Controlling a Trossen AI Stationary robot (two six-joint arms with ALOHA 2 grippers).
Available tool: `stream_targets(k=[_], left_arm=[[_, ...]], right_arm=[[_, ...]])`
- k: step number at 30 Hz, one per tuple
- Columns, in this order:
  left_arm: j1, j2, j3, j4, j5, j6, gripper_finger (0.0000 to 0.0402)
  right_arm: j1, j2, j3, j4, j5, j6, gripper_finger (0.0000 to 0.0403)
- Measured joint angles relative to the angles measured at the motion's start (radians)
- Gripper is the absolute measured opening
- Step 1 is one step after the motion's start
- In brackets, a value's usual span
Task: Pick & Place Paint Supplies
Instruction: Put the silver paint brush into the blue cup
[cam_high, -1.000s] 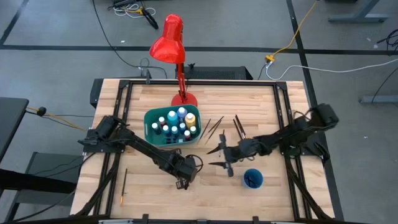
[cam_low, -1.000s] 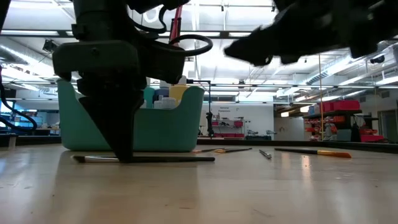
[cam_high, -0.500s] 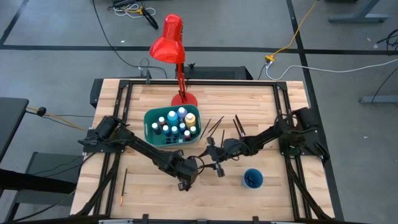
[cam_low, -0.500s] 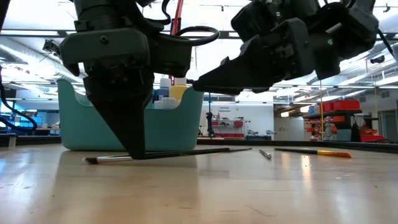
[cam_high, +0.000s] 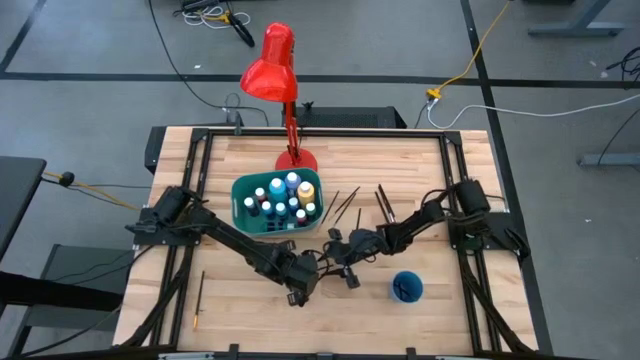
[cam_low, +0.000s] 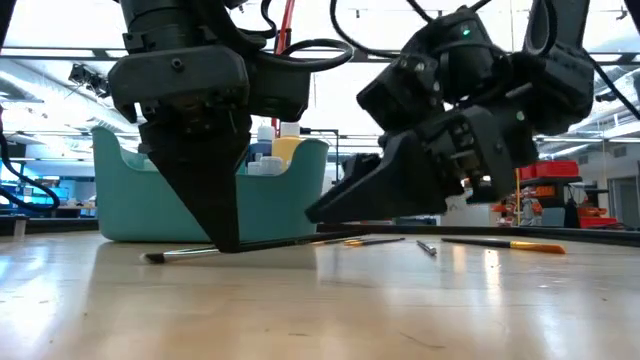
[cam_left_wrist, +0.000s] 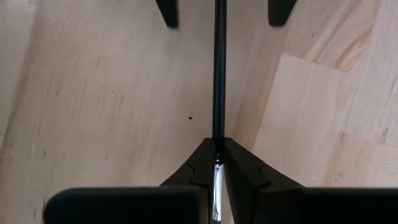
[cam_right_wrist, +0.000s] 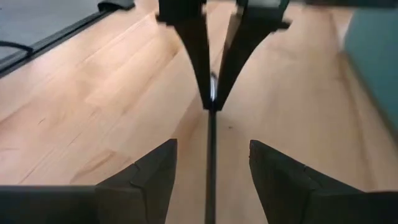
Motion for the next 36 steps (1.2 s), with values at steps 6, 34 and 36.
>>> stream_targets(k=[6,34,36], left_arm=[[0.000,0.000,0.000,0.001,-0.008,0.000,0.0025],[-0.001,-0.002,0.000,0.038,-0.012,-0.079,0.0044],[0.000,-0.002,0.001,0.062,-0.025,-0.100,0.0055]], right_arm=[[0.002,0.057,0.048,-0.014,-0.032,0.002,0.0208],[-0.002,0.059,0.066,-0.069,-0.036,0.034,0.0024],[-0.002,0.059,0.066,-0.078,-0.036,0.035,0.0020]])
